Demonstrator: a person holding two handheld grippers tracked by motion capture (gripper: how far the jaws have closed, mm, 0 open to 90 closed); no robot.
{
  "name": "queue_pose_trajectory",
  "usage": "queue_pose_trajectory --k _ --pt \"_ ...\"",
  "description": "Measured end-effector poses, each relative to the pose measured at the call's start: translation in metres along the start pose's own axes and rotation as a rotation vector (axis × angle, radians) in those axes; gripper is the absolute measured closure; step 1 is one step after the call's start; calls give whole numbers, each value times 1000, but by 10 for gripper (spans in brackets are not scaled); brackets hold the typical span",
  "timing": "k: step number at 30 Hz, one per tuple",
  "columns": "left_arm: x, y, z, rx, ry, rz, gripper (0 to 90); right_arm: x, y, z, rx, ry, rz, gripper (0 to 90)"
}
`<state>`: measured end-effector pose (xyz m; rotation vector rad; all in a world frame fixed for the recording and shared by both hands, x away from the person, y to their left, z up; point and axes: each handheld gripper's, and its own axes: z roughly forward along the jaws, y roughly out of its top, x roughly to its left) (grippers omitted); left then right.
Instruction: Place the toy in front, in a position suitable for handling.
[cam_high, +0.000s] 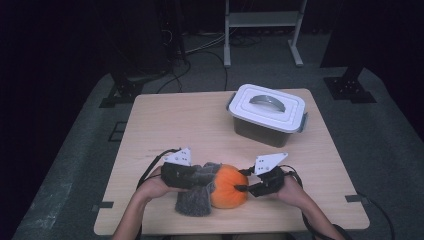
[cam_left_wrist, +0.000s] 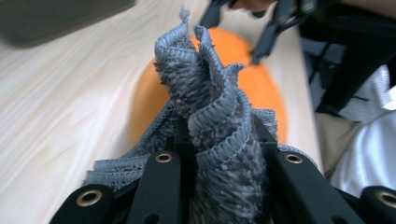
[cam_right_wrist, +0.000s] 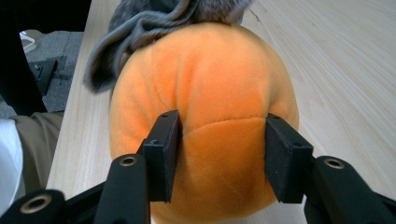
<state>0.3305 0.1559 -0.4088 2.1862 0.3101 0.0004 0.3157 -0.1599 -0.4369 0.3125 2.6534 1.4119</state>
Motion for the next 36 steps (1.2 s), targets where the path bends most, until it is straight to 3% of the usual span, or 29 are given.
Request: queue_pose_trajectory --k 4,6,10,16,19,22,32,36 --pt "8 -9 -14 8 50 -35 713 1 -2 -2 -3 -8 -6 496" --pt "9 -9 -17 -15 50 -51 713 1 -1 -2 -3 -12 -16 494" --pt "7 0 -13 -62 12 -41 713 4 2 0 -3 -21 -37 492" --pt "-4 26 6 -108 -58 18 709 5 1 0 -7 -30 -42 489" --pt "-5 33 16 -73 -60 38 704 6 1 0 -4 -31 -55 489" --pt "-1 28 19 -59 -57 20 703 6 0 -1 -2 -30 -58 491" --pt "11 -2 -3 11 32 -30 704 7 1 0 2 -40 -59 494" --pt "13 2 -7 -14 27 -38 704 7 2 0 3 -42 -66 494"
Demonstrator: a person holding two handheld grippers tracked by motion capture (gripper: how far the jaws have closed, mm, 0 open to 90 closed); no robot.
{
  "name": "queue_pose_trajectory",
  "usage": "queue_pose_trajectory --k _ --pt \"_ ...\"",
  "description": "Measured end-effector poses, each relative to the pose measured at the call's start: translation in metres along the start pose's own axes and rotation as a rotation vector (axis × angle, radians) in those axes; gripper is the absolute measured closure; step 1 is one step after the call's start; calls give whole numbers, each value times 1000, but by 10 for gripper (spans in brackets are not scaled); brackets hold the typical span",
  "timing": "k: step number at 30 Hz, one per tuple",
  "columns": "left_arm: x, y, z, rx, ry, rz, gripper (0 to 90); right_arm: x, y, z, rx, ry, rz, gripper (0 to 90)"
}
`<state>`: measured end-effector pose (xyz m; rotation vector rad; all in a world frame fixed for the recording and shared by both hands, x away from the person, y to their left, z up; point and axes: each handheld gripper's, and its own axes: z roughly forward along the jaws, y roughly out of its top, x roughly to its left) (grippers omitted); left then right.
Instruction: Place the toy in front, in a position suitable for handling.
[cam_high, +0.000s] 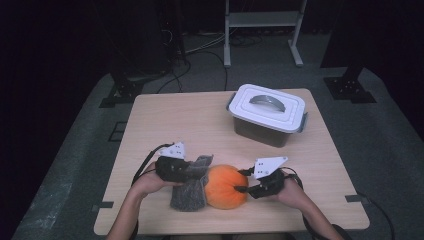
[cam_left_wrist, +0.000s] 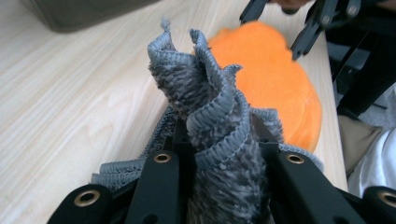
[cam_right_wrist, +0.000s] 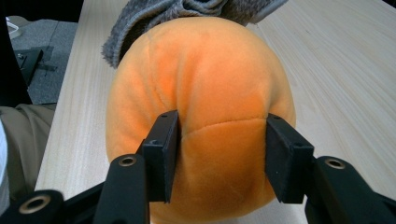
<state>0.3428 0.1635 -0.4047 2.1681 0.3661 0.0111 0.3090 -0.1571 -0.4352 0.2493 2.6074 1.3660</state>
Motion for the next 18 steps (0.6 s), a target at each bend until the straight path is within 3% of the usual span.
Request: queue_pose_trajectory --k 7,9,12,18 --pt "-14 23 12 -79 -92 38 704 1 2 0 -4 -16 -5 503" --pt "-21 28 19 -64 -121 58 702 1 2 -1 -8 -16 -2 517" --pt "-24 30 24 -54 -122 70 699 0 3 -4 0 -34 -22 556" --pt "-17 35 19 -52 -71 62 699 -2 4 -6 -6 -98 -25 584"
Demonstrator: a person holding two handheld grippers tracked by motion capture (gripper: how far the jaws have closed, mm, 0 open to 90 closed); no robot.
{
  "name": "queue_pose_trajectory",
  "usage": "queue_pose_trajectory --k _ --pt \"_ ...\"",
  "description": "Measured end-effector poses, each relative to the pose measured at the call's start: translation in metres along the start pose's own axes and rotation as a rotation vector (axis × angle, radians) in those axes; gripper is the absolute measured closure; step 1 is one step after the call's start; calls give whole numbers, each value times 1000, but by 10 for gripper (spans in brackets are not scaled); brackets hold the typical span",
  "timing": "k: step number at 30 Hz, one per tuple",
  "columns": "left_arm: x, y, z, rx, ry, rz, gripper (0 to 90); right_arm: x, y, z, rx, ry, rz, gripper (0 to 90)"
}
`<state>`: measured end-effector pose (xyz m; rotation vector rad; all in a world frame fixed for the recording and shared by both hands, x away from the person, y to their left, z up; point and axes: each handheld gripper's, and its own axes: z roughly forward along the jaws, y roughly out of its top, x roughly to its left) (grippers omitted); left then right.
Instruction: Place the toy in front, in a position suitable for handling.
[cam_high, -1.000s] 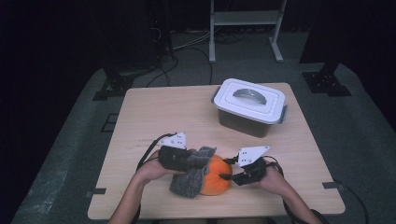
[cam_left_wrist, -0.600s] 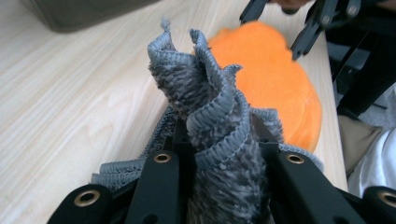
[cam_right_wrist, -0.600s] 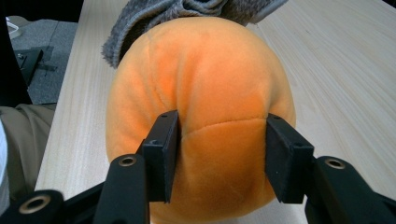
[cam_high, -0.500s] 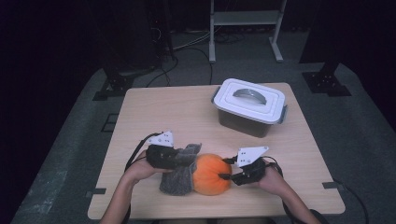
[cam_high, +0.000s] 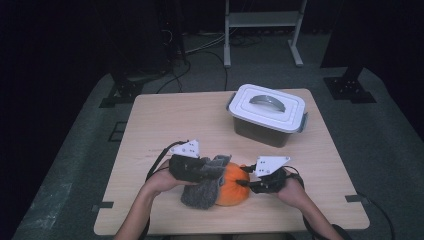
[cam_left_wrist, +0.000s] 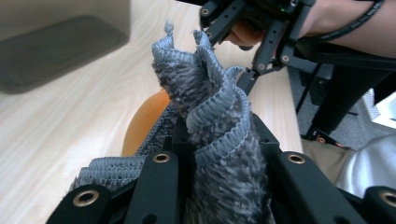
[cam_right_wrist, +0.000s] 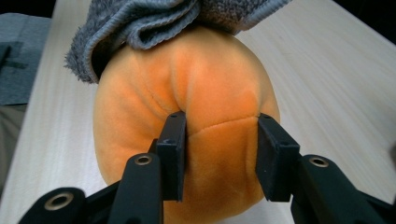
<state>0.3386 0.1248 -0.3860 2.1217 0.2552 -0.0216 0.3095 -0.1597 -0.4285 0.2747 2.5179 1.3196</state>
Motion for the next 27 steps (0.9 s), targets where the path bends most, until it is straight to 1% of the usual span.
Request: queue_pose_trajectory --k 1,2,3,4,5,8,9,10,11,12,14,17,18,19,20,21,22,23,25,27 --pt "1 1 0 7 15 -2 699 0 0 1 -1 -8 -1 584" --pt "3 1 1 25 29 -4 699 0 1 1 -3 -9 5 584" --pt "4 1 3 39 36 -9 698 0 1 2 -4 -10 4 584" --pt "4 0 5 49 28 -9 699 1 1 2 -7 -8 9 579" --pt "3 -2 7 57 19 -8 699 0 1 2 -11 6 11 549" --pt "-2 -7 10 63 -8 -3 703 -5 -3 -1 -47 91 120 386" --pt "-5 -9 11 62 -16 -1 705 -7 -4 -2 -60 108 138 349" --pt "-7 -11 11 69 -24 10 707 -10 -4 -4 -75 125 156 332" --pt "-9 -12 10 75 -34 14 709 -12 -5 -6 -93 129 174 308" --pt "-11 -14 9 81 -46 24 709 -14 -4 -7 -101 130 184 264" --pt "-16 -17 7 92 -67 31 709 -15 -4 -6 -86 137 189 223" --pt "-19 -19 5 100 -76 33 708 -12 -6 3 -70 185 206 172" --pt "-19 -19 6 98 -75 32 707 -9 -6 6 -58 191 203 172" --pt "-19 -19 5 92 -71 32 707 -7 -6 9 -50 186 200 200" --pt "-18 -19 5 89 -63 33 706 -6 -5 10 -36 181 199 274" --pt "-17 -19 4 79 -52 30 703 -5 -5 9 -20 173 187 363" --pt "-15 -18 2 68 -43 25 699 -4 -4 7 -20 166 165 452" --pt "-13 -17 0 56 -41 18 698 -3 -3 5 -20 155 151 498" --pt "-11 -16 -3 46 -20 15 693 -1 -3 4 -18 132 139 552" --pt "-9 -14 -6 33 0 7 691 -1 -2 3 -18 104 136 584"
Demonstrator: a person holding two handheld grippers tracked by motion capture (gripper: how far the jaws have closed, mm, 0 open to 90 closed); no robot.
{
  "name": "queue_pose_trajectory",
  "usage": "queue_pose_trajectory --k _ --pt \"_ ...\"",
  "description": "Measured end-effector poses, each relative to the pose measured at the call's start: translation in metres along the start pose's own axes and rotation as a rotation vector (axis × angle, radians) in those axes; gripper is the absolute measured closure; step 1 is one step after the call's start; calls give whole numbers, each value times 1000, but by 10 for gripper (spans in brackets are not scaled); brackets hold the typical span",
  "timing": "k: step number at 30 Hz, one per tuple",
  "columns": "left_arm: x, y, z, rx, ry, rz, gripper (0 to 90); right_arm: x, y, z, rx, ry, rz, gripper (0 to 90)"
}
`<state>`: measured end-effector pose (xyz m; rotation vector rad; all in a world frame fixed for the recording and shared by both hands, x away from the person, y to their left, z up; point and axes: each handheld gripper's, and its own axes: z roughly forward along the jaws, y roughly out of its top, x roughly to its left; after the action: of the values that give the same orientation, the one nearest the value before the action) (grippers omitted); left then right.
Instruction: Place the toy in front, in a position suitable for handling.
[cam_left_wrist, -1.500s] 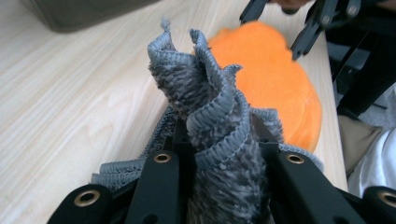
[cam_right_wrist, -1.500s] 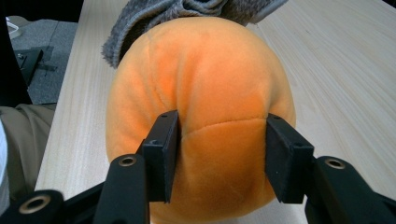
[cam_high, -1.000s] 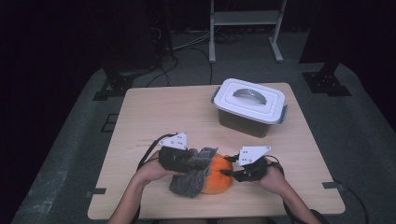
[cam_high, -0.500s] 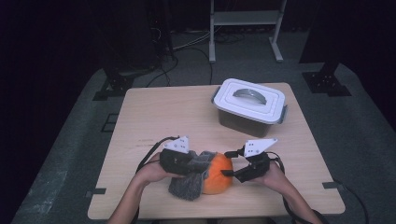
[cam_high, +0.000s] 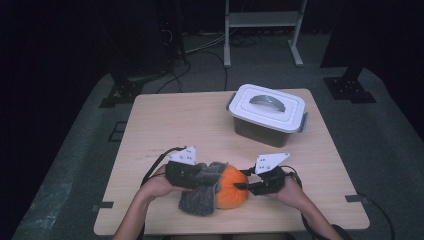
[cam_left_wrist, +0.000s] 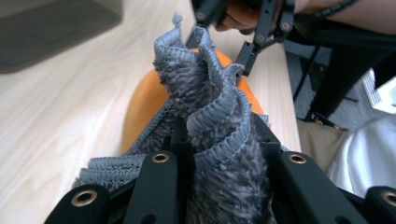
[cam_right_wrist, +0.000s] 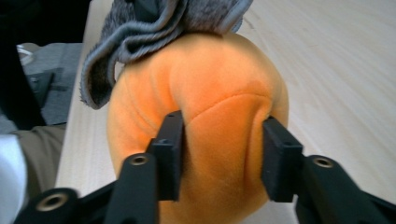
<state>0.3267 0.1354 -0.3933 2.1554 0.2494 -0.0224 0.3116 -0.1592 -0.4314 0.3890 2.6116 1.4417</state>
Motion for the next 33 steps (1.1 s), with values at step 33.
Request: queue_pose_trajectory --k 33 --pt "-3 17 15 30 12 26 672 -5 -5 -5 -43 -19 -5 330"
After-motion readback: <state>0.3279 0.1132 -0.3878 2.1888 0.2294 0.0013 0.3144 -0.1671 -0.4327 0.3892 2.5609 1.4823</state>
